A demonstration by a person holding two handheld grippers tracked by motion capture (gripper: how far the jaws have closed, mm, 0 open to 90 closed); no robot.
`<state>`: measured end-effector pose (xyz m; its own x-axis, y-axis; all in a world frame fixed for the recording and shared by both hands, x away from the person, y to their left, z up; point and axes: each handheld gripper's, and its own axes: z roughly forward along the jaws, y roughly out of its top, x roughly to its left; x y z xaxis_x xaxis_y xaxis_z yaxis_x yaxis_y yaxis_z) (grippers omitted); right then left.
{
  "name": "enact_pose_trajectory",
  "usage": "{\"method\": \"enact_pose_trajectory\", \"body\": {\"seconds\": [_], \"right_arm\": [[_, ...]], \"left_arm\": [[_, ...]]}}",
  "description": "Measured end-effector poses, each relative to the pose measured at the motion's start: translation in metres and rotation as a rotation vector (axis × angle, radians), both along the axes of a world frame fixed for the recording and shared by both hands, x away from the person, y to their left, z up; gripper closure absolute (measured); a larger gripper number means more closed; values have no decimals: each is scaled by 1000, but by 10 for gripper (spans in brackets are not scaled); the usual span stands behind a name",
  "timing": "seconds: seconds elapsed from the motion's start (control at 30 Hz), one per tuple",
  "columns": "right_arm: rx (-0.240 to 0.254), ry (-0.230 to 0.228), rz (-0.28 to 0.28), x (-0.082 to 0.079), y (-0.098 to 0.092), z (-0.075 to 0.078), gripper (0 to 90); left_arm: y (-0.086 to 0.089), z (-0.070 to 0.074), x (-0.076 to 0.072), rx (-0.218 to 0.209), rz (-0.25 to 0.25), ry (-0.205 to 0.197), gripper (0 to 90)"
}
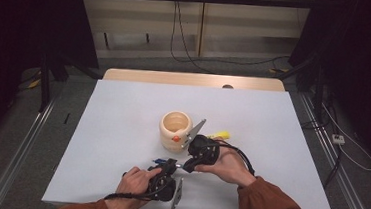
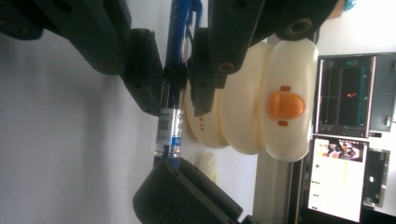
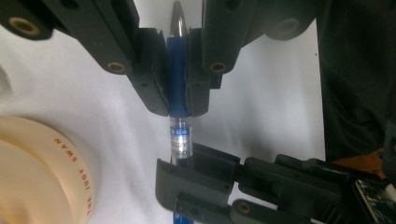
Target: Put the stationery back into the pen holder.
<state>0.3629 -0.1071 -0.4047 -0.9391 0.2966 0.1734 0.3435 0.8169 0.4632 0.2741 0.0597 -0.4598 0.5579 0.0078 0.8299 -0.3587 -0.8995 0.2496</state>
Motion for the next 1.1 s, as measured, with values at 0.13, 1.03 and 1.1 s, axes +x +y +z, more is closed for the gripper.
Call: {"method": "enact_pose_trajectory", "body": {"seconds": [0.13, 1.03, 1.1], "right_arm": [[31, -17, 1, 0, -3, 0, 794], [210, -250, -367, 1, -68, -3, 101], [216, -261, -391, -2, -75, -6, 104]], "left_arm": [[2, 1, 3, -31, 23, 36, 771], [32, 23, 30, -431, 162, 449, 772], [36, 26, 31, -468, 163, 492, 772]]}}
